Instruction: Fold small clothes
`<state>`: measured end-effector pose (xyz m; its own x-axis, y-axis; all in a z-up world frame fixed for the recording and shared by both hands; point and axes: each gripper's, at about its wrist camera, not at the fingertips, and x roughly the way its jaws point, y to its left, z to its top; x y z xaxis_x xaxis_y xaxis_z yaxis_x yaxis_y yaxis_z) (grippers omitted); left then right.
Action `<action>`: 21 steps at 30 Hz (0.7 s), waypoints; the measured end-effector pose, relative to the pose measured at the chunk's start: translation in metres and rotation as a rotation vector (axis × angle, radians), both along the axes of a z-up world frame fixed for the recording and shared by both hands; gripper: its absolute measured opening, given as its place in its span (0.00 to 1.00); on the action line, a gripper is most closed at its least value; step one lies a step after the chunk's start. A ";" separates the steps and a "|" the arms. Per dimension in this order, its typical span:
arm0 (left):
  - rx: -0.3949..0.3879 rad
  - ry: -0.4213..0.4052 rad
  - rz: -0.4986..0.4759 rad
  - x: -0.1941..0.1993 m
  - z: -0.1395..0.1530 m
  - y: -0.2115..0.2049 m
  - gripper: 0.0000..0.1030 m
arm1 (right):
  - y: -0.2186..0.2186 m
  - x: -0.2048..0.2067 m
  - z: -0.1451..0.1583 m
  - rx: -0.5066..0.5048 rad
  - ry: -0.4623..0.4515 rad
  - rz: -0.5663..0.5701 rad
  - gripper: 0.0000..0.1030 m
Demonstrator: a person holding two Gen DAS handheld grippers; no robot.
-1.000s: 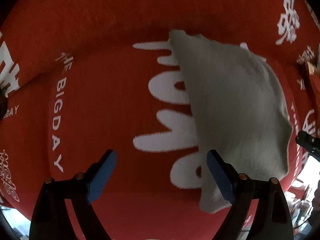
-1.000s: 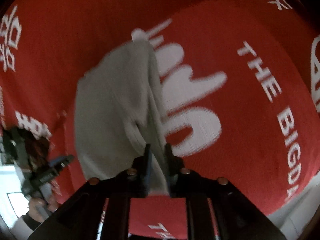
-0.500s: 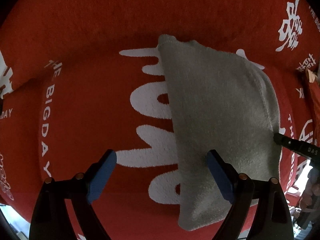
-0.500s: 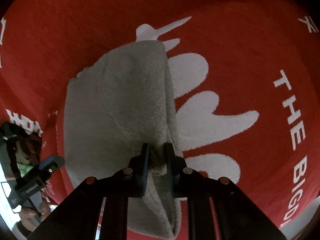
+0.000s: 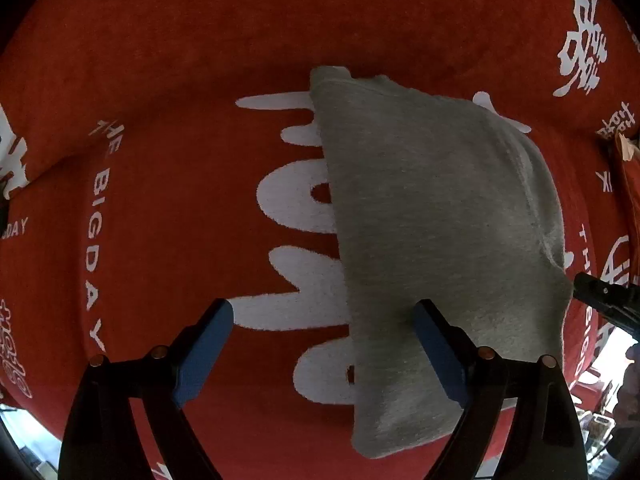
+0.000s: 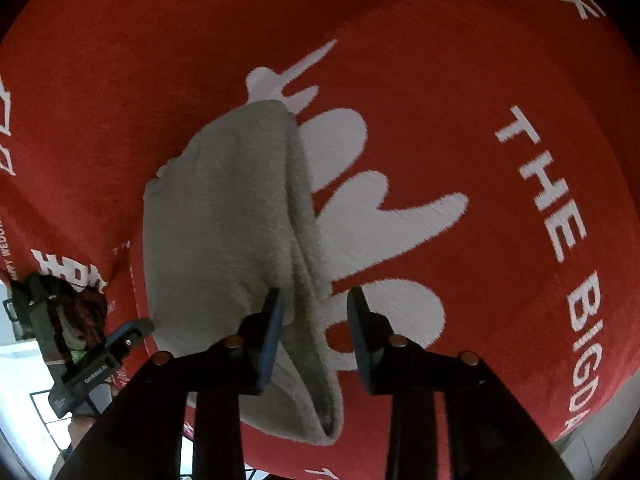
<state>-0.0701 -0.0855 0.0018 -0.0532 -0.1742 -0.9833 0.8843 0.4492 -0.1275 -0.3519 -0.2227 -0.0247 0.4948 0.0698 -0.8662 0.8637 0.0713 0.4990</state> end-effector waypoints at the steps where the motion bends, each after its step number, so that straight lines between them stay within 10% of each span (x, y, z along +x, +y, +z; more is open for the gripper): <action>1: 0.003 0.002 -0.001 0.000 0.000 -0.001 0.90 | -0.001 -0.001 -0.001 0.004 -0.002 -0.005 0.35; 21: 0.012 0.004 0.012 0.002 0.000 -0.022 1.00 | -0.017 -0.001 -0.009 0.009 -0.015 0.015 0.57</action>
